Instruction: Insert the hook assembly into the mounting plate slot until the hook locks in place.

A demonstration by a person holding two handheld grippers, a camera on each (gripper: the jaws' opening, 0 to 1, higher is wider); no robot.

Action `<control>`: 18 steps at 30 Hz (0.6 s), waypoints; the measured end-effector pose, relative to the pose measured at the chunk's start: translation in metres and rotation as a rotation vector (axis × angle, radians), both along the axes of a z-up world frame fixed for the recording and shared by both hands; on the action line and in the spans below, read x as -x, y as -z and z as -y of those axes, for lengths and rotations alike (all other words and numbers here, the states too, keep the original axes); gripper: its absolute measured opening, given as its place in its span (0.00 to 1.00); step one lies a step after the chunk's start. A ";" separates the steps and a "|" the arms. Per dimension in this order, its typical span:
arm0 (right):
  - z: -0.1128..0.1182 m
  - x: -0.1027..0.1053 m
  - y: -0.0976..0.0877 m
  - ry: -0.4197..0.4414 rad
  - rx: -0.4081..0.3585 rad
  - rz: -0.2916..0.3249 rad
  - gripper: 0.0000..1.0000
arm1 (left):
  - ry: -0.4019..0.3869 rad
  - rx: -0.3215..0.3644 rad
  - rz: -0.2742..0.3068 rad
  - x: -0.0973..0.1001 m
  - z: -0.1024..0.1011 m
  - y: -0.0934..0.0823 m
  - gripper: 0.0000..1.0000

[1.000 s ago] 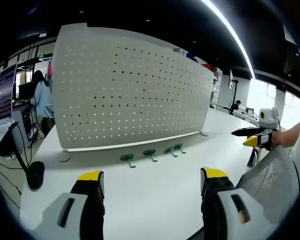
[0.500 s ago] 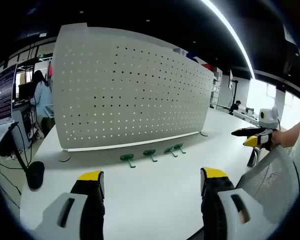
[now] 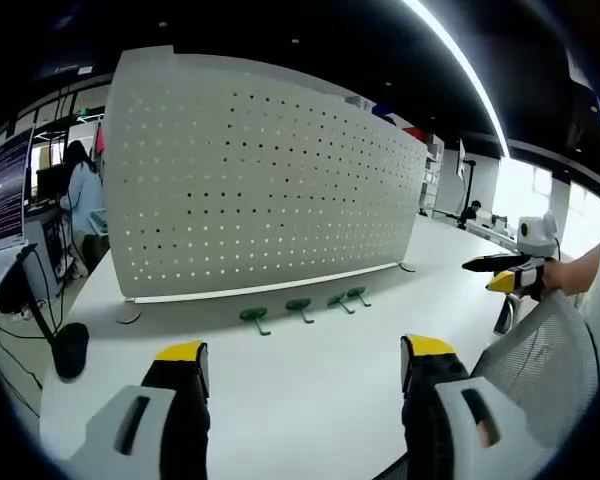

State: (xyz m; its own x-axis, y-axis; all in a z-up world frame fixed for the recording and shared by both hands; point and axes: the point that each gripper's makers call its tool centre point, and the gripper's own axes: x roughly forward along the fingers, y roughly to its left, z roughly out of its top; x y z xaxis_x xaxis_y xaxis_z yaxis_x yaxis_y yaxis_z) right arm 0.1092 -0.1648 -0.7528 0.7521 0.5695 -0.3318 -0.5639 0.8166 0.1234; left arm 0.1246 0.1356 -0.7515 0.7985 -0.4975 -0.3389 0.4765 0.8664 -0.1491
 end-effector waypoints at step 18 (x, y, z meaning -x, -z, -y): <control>0.000 0.001 -0.001 -0.002 0.004 -0.006 0.75 | 0.026 0.005 -0.015 0.003 0.004 0.002 0.80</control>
